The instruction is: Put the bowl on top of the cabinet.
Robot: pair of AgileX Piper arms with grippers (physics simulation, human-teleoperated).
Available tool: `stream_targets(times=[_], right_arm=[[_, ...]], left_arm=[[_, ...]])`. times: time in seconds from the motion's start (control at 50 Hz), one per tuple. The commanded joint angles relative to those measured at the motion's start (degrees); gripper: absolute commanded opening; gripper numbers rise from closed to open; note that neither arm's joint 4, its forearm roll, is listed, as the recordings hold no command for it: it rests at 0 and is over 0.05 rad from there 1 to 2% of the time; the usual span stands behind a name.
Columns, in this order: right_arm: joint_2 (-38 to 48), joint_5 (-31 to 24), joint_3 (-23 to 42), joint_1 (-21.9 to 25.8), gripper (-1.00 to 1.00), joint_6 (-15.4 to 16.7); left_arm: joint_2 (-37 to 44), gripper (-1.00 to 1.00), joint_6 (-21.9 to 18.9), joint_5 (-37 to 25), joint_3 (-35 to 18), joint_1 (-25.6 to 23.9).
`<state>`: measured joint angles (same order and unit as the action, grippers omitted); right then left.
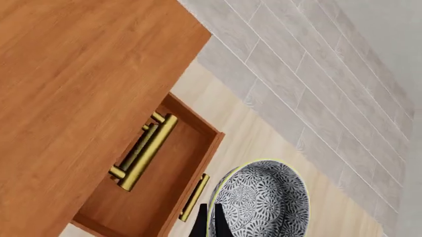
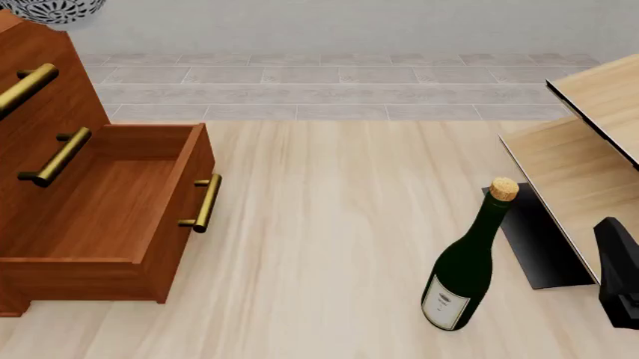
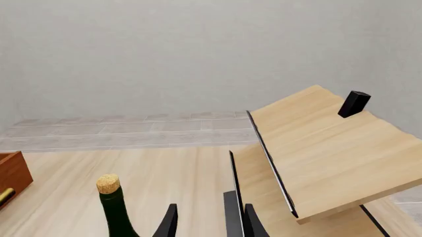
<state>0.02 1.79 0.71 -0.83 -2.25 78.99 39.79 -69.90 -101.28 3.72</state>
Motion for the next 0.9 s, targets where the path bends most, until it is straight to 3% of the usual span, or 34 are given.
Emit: stream_targets(times=[0.02,0.9], right_arm=[[0.00,-0.05,-0.04,0.05,1.00,0.16],[0.00,0.42,-0.27,-0.12,1.00,-0.01]], left_arm=[[-0.55,-1.00,1.26,0.00,-2.29,4.77],[2.12,-1.00,6.20,0.00,-10.18,24.81]])
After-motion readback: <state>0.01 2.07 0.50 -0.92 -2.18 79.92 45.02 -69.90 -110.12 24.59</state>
